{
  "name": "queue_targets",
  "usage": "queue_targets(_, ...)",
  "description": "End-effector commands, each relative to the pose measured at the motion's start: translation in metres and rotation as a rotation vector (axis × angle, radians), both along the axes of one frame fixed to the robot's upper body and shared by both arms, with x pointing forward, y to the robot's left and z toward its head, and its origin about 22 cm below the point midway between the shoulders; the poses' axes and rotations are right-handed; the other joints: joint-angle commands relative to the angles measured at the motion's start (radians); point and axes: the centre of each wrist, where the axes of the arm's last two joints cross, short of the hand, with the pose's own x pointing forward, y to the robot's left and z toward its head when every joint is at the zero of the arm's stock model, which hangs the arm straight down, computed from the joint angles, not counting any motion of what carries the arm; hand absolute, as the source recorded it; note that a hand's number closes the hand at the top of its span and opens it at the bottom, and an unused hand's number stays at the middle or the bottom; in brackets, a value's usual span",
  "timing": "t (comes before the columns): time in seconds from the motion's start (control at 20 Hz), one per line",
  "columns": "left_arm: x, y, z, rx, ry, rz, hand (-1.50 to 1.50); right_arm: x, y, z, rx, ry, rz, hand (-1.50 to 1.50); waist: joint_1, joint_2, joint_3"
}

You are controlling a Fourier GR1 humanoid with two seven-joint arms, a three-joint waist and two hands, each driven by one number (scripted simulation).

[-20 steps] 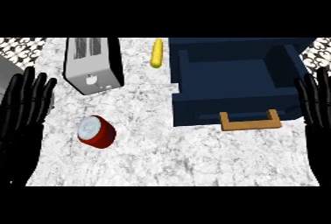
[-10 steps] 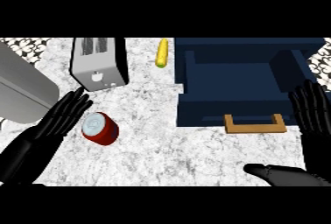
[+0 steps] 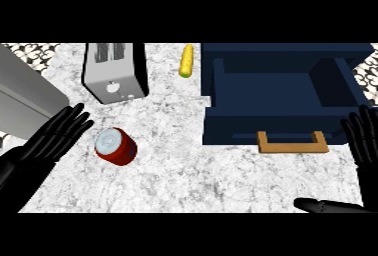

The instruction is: Pick up the can, place it into the drawer and close the drawer

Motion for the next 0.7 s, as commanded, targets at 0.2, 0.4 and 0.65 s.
queue_targets(0.2,0.007,0.022,0.005,-0.015,0.042,0.06,-1.5,-0.009,-0.001,-0.007,0.0,0.008,-0.008,-1.5,0.0,0.0,0.0)
queue_targets(0.4,0.02,0.005,-0.009,-0.004,0.064,0.083,-1.5,-0.025,-0.019,-0.028,0.004,0.012,-0.002,-1.5,-0.003,0.0,0.0)
queue_targets(0.65,0.019,0.019,-0.041,0.009,0.089,0.065,-1.5,-0.03,-0.012,-0.014,-0.004,-0.003,-0.012,-1.5,-0.002,0.0,0.0)
